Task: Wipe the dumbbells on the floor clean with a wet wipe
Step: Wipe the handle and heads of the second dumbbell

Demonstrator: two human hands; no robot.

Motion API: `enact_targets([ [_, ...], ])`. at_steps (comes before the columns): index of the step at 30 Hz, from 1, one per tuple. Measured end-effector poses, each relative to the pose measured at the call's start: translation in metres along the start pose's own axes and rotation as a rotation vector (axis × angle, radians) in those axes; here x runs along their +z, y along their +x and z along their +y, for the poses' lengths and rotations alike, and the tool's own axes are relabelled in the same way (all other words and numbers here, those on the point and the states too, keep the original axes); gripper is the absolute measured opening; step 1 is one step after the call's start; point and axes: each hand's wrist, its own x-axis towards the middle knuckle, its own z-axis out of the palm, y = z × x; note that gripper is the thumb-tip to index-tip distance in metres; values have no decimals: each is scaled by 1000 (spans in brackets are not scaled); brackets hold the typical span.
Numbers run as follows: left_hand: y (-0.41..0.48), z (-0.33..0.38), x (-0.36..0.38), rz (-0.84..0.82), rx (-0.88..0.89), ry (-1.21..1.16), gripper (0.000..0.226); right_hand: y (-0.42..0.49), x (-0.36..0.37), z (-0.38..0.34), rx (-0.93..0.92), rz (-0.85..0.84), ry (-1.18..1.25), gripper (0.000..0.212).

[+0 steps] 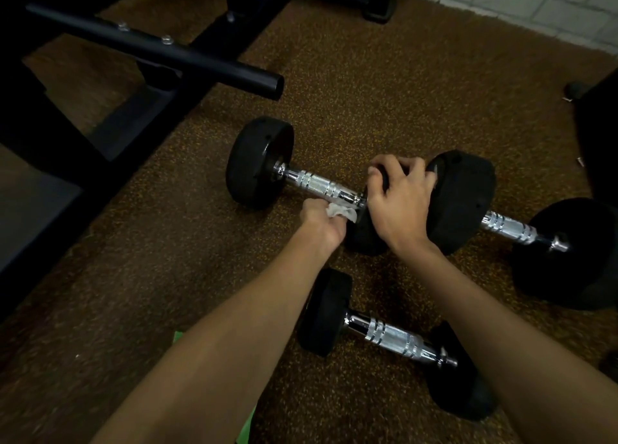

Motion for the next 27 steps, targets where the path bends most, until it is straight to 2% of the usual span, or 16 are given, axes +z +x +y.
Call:
enact_targets([
  [10, -22, 17, -10, -220, -26, 339, 30, -1, 1, 0, 8, -1, -6, 39],
  [17, -36, 29, -17, -259, -8, 388, 38, 1, -1, -1, 1, -7, -19, 36],
  [19, -44, 31, -16, -239, 32, 402, 33, 1, -2, -1, 0, -8, -17, 35],
  [21, -54, 30, -14, -144, 210, 575, 23, 0, -3, -2, -2, -12, -10, 33],
  [22, -58, 29, -15, -68, 362, 774, 23, 0, -3, -2, -2, -15, -5, 33],
  [24, -62, 24, -20, 55, 776, 1233, 32, -1, -3, -1, -8, -14, -8, 35],
  [25, -63, 24, -22, 34, 964, 1349, 36, -1, -3, -1, -13, -14, -17, 37],
  [27, -56, 22, -24, -118, 1190, 1468, 42, -1, -3, -1, -11, -20, -25, 38],
])
